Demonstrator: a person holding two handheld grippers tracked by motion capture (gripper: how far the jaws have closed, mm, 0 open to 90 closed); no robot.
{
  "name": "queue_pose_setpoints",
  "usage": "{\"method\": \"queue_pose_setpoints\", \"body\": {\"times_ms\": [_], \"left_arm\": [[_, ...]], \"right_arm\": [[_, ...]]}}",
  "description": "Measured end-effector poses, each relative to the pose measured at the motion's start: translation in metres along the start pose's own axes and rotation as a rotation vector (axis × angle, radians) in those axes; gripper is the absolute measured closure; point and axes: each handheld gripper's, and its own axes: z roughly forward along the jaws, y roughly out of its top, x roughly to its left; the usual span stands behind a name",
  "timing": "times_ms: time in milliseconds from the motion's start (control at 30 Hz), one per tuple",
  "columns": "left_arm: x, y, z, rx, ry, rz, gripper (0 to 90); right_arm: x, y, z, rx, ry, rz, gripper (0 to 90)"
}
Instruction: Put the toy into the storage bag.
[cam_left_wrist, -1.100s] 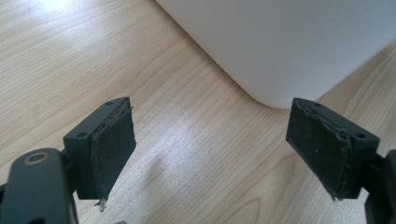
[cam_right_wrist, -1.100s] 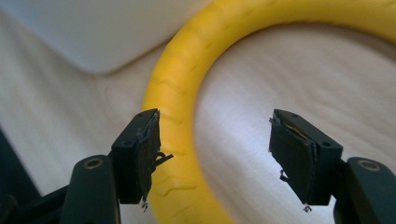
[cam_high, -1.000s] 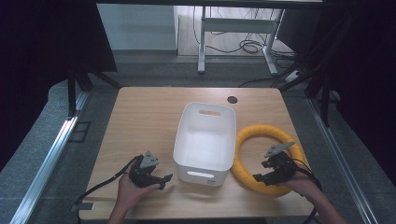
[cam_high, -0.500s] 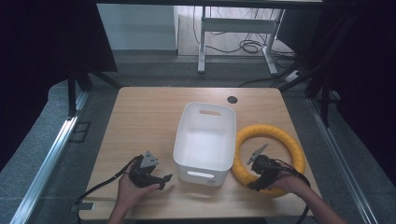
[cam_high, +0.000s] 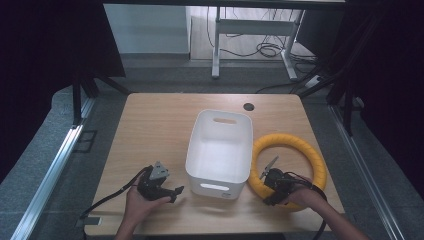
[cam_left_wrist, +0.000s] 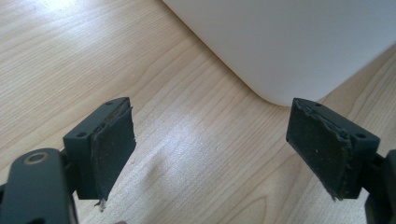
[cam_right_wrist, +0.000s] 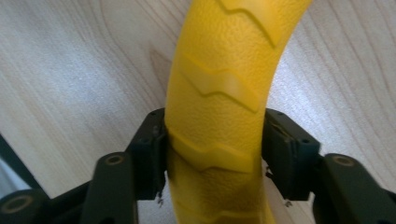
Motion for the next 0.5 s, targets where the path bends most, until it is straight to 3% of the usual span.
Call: {"method": "queue_pose_setpoints", "body": {"times_ms": [267,500], "left_arm": [[0.0,0.0,-0.001,-0.003,0.002,-0.001,15.6],[0.001,0.0,-0.003,-0.01,0.005,-0.003,15.6]], "right_arm": [[-0.001,0.001,-0.002,0.009,0.028,0.001,50.8],[-0.012,-0.011,-0.025,-0.106,0.092,0.011,50.9]]}}
